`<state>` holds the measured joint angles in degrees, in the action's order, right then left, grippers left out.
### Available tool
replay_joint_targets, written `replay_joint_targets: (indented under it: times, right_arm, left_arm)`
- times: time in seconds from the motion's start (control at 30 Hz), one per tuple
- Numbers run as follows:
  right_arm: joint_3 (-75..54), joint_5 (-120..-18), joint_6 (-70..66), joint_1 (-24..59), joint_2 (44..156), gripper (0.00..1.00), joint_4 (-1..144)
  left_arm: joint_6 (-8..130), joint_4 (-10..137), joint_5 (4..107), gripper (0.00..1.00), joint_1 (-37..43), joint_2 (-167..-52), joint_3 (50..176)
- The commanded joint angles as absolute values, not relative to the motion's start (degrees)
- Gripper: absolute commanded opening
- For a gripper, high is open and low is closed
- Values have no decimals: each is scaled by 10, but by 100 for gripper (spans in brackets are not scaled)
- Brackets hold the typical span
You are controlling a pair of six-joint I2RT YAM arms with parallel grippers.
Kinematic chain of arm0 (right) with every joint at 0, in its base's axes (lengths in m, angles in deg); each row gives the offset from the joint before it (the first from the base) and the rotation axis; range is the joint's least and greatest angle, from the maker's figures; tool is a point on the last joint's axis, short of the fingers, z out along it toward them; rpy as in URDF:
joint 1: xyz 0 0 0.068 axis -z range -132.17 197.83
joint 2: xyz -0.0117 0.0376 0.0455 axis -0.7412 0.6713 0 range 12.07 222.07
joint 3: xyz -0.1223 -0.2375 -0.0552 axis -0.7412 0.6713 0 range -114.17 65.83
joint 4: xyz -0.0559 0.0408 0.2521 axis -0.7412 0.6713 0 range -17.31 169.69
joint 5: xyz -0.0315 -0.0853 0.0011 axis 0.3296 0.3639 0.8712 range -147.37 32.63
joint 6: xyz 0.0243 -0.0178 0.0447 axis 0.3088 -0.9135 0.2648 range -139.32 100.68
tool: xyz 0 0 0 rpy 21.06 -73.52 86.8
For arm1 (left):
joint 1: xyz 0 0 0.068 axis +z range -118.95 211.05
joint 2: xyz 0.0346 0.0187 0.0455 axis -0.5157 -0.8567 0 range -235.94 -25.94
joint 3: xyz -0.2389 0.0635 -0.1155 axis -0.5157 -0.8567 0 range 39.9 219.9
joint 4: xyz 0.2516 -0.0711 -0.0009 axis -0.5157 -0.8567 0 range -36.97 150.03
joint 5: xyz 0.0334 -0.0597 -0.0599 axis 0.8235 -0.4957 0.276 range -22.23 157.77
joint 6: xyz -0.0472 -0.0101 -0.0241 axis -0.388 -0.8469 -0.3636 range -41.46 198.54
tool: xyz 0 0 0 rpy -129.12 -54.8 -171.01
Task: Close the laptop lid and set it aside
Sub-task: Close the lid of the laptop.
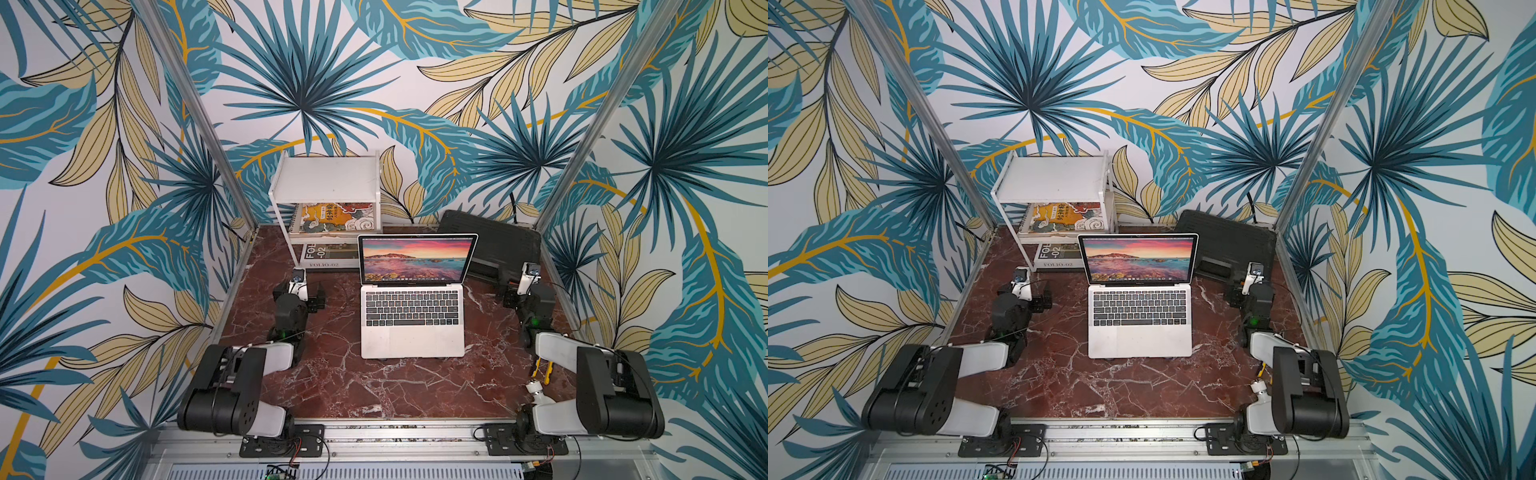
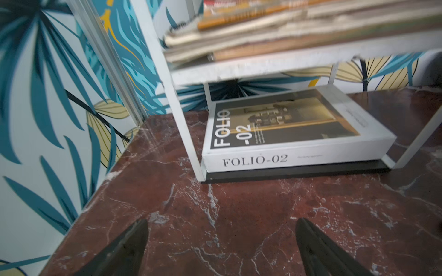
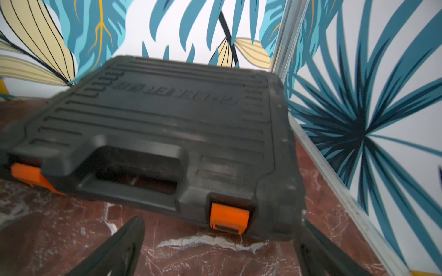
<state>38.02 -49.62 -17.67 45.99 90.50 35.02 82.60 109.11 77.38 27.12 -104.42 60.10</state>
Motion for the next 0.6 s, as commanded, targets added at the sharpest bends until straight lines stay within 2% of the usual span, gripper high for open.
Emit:
replay_joint_targets:
  times: [0.0, 0.23, 0.43, 0.57]
  right_arm:
    - [359, -444, -124, 463, 861, 98, 465]
    - [256, -493, -76, 463, 783, 80, 679]
    - [160, -529, -61, 462, 727, 71, 820]
    - [101, -582, -60, 461, 709, 63, 898]
  left_arm:
    - [800, 1018, 789, 100, 271, -947, 602]
    - [777, 771, 665, 100, 270, -800, 734]
    - [765, 628, 617, 87, 258, -785, 880]
    - [808, 560, 640, 85, 198, -789, 961]
